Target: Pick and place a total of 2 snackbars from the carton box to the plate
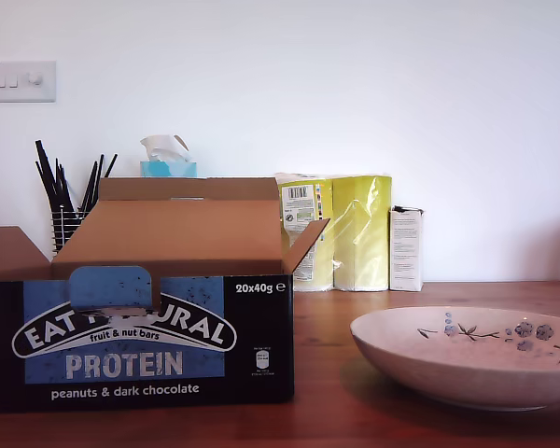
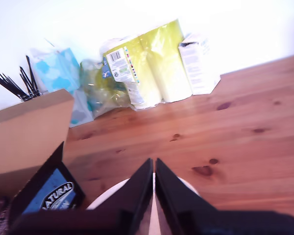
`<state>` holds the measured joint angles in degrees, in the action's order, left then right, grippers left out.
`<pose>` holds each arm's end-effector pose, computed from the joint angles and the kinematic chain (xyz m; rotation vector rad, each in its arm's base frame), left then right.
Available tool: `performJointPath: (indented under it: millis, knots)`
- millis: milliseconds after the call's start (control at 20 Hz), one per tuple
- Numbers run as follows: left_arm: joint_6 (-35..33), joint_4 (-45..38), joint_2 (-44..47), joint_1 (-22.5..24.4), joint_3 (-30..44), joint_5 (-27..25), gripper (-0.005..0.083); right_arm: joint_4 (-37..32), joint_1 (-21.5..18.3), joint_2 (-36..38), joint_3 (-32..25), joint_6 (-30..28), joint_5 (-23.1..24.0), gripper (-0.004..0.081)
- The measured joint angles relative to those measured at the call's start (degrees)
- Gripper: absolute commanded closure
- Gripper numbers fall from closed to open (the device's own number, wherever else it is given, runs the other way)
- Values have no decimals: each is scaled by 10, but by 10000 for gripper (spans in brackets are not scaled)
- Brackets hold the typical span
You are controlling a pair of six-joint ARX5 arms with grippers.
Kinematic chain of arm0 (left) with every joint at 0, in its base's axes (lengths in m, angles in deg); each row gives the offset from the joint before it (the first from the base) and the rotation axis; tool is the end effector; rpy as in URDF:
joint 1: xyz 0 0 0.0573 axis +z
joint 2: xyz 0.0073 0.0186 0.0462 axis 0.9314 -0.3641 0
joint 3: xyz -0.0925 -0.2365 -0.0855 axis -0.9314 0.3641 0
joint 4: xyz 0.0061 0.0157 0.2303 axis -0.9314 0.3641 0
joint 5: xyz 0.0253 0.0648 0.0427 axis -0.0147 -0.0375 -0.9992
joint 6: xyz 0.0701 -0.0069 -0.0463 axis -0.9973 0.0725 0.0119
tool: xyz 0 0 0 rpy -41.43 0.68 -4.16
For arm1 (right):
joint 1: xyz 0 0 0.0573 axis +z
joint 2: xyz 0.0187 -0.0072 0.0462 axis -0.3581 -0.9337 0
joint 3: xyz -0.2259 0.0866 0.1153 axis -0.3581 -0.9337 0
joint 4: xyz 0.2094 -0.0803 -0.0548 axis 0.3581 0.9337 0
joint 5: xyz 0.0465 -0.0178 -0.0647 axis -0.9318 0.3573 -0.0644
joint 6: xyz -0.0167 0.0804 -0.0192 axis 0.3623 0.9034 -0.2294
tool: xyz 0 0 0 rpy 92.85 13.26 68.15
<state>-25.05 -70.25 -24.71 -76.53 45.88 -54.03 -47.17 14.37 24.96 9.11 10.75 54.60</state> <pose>0.1070 -0.0378 0.1864 -0.2473 0.1037 -0.4569 0.1039 0.0148 0.1744 0.3235 0.1264 0.2554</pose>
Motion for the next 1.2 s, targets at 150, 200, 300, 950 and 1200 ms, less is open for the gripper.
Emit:
performJointPath:
  millis: [150,200,300,950,1200]
  knots:
    - [7,14,-4,-7,-30,13,793,10,12,0,8,8,-25,783]
    - [5,33,-14,-10,-53,14,793,25,19,0,23,8,-28,783]
    - [-15,81,-47,-14,-103,20,793,64,36,-4,75,6,-29,783]
    - [-152,229,-432,-121,-356,45,793,428,178,-301,452,-235,-49,783]
    - [-153,195,-527,-148,-393,37,792,459,230,-384,492,-249,-65,783]
